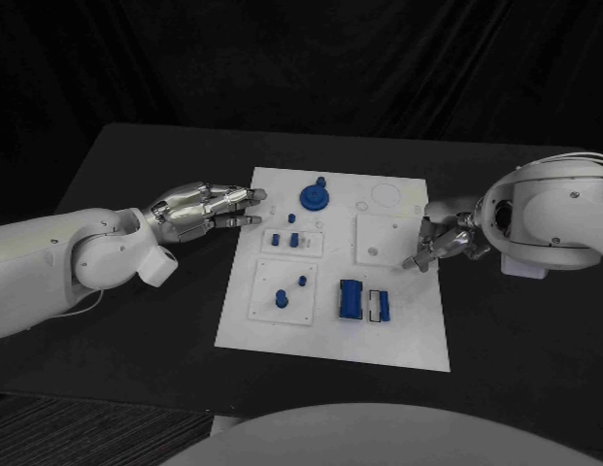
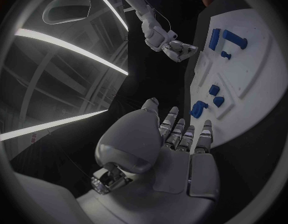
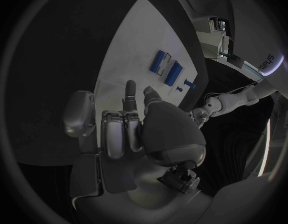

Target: Assemble the parts on the task board

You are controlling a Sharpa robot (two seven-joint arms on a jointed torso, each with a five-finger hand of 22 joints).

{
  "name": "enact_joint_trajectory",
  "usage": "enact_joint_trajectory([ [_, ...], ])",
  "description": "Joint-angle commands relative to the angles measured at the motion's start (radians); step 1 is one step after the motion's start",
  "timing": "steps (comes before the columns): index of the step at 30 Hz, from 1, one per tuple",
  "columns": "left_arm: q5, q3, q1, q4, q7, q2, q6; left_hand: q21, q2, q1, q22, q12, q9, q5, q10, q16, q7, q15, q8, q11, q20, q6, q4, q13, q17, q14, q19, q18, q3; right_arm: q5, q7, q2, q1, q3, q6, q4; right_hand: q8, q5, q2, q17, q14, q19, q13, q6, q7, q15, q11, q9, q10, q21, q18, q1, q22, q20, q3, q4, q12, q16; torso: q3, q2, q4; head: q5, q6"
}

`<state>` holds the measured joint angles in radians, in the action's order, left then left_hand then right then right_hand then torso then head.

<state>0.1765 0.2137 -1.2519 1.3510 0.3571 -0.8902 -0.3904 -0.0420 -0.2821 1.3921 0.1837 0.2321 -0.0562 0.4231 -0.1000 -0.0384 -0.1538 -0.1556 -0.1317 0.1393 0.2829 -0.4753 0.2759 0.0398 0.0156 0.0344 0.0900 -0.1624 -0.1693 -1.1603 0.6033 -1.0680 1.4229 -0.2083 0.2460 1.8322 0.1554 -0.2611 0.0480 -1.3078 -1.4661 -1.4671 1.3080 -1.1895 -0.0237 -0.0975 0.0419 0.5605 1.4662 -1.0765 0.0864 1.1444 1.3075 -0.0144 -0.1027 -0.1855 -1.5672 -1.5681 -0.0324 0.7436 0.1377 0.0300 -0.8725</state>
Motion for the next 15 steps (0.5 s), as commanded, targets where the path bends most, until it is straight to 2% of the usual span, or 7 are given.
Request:
enact_joint_trajectory([
  [1,-0.005,-0.001,0.001,0.001,0.012,0.001,-0.004,-0.003,-0.002,-0.004,0.001,0.005,-0.001,-0.003,-0.002,-0.006,0.001,-0.001,-0.003,0.003,0.005,-0.004,0.006,0.001,0.002,0.006,0.005,-0.018,0.001,-0.039,0.044,0.009,-0.016,0.0,0.04,-0.002,-0.01,0.013,0.001,-0.263,-0.105,0.0,0.263,-0.01,0.001,-0.006,0.004,-0.009,0.105,-0.002,0.004,-0.016,0.141,0.008,-0.008,-0.003,-0.004,-0.003,0.0014,0.002,-0.0013,-0.003,0.0],
  [6,-0.005,-0.001,0.001,0.002,0.013,0.0,-0.006,-0.003,-0.002,-0.004,0.001,0.005,-0.001,-0.003,-0.002,-0.006,0.001,-0.001,-0.003,0.003,0.005,-0.004,0.006,0.001,0.002,0.006,0.005,-0.018,0.001,-0.03,0.045,0.026,-0.039,0.0,0.023,-0.001,-0.014,0.02,0.003,-0.263,-0.105,-0.001,0.263,-0.013,0.001,-0.006,0.004,-0.015,0.105,-0.004,0.003,-0.019,0.142,0.008,-0.008,-0.003,-0.004,-0.003,0.0016,0.002,-0.0001,-0.002,0.0],
  [15,-0.005,-0.001,0.001,0.0,0.012,0.001,-0.009,-0.003,-0.003,-0.004,0.0,0.006,-0.001,-0.002,-0.003,-0.006,0.0,-0.002,-0.004,0.004,0.005,-0.005,0.006,0.001,0.002,0.006,0.005,-0.018,0.002,0.018,0.045,0.039,-0.053,0.0,0.004,0.018,-0.019,0.014,0.016,-0.263,-0.105,-0.002,0.263,-0.022,0.002,-0.007,0.005,-0.025,0.105,-0.004,0.003,-0.031,0.142,0.009,-0.005,-0.009,-0.004,-0.003,0.0021,0.002,0.0007,0.003,0.0],
])
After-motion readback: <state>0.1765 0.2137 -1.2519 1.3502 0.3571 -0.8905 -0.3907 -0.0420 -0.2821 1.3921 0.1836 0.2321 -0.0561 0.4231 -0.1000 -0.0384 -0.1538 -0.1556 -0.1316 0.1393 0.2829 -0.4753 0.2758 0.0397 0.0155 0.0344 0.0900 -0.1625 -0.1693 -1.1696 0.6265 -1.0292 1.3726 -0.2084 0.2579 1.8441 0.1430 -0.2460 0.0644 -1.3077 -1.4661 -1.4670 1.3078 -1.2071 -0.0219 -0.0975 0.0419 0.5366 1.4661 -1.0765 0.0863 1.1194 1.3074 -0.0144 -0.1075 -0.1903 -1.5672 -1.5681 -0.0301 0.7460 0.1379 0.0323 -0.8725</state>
